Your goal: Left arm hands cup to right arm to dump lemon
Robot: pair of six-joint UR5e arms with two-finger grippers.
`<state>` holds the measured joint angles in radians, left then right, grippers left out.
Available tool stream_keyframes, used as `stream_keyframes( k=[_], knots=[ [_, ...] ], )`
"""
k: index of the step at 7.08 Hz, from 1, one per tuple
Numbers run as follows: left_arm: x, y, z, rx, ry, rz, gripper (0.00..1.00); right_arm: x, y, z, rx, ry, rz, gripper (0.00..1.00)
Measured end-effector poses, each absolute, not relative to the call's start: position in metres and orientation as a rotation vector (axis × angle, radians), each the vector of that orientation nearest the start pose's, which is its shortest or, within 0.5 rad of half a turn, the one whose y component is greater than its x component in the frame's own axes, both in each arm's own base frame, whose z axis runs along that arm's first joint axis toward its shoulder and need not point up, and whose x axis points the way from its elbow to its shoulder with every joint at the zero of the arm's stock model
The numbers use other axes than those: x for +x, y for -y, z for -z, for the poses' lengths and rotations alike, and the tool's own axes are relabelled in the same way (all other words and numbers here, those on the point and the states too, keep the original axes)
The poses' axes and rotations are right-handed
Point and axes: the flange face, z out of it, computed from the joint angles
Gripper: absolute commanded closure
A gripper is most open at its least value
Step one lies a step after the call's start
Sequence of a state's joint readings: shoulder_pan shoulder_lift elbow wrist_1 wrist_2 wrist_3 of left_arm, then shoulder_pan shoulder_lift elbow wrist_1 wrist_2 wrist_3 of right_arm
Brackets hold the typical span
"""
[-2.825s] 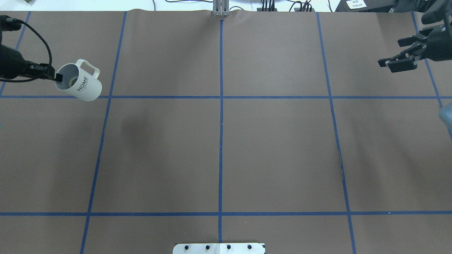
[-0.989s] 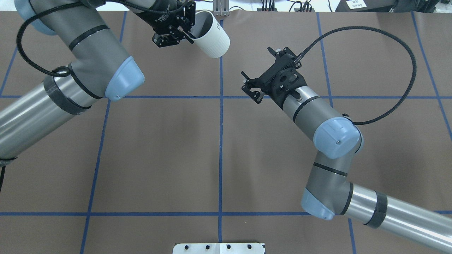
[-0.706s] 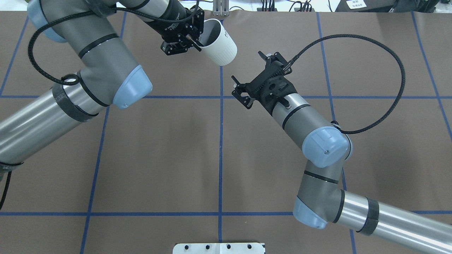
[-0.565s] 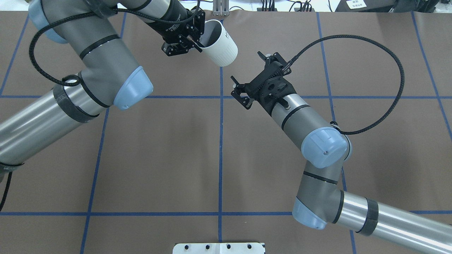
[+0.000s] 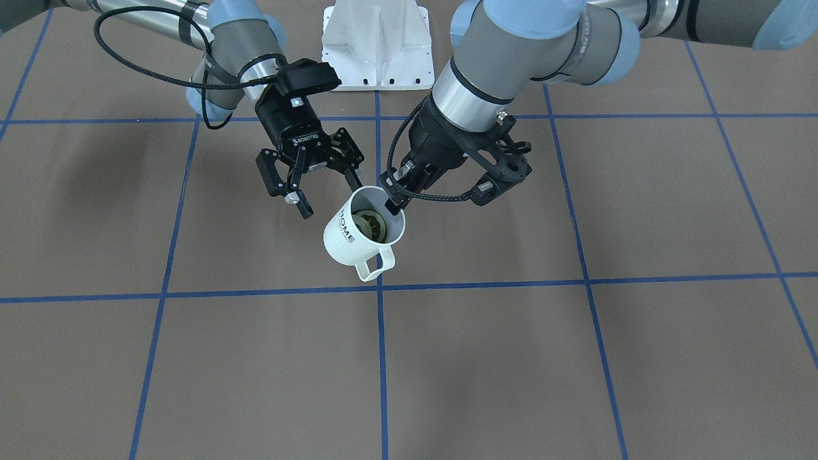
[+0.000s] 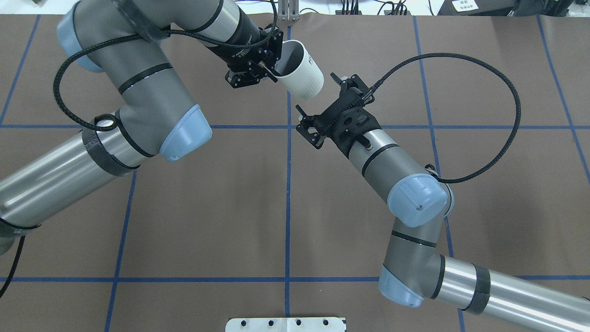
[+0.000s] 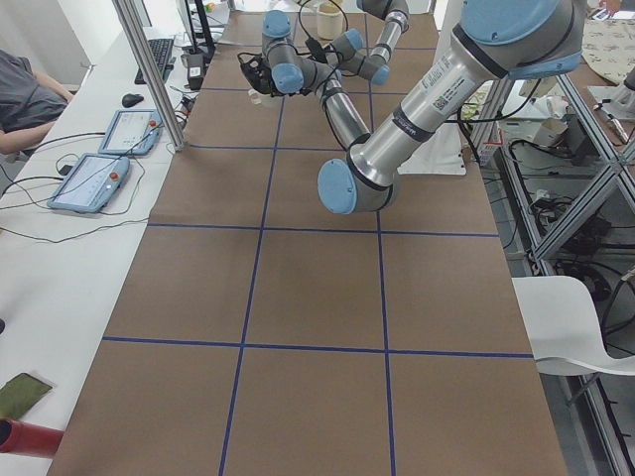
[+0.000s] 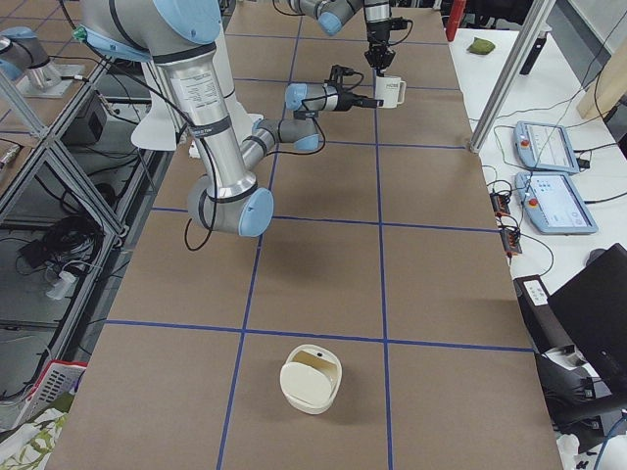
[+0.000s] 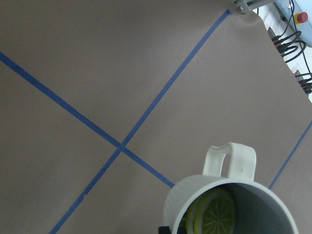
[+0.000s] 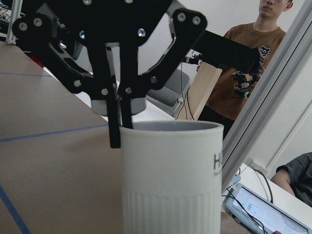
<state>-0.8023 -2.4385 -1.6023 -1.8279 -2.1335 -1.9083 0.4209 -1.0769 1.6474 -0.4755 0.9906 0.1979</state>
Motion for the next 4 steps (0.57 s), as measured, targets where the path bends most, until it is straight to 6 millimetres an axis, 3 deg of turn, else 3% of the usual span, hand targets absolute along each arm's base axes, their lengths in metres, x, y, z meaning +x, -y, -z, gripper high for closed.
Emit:
stream_keyframes(
  k=[4],
  knots=[
    [0.434,0.527,-0.068,-0.222,-1.24,0.641,1.0,-0.48,0.411,-0.218,1.524,0.641,0.219,0.02]
  ],
)
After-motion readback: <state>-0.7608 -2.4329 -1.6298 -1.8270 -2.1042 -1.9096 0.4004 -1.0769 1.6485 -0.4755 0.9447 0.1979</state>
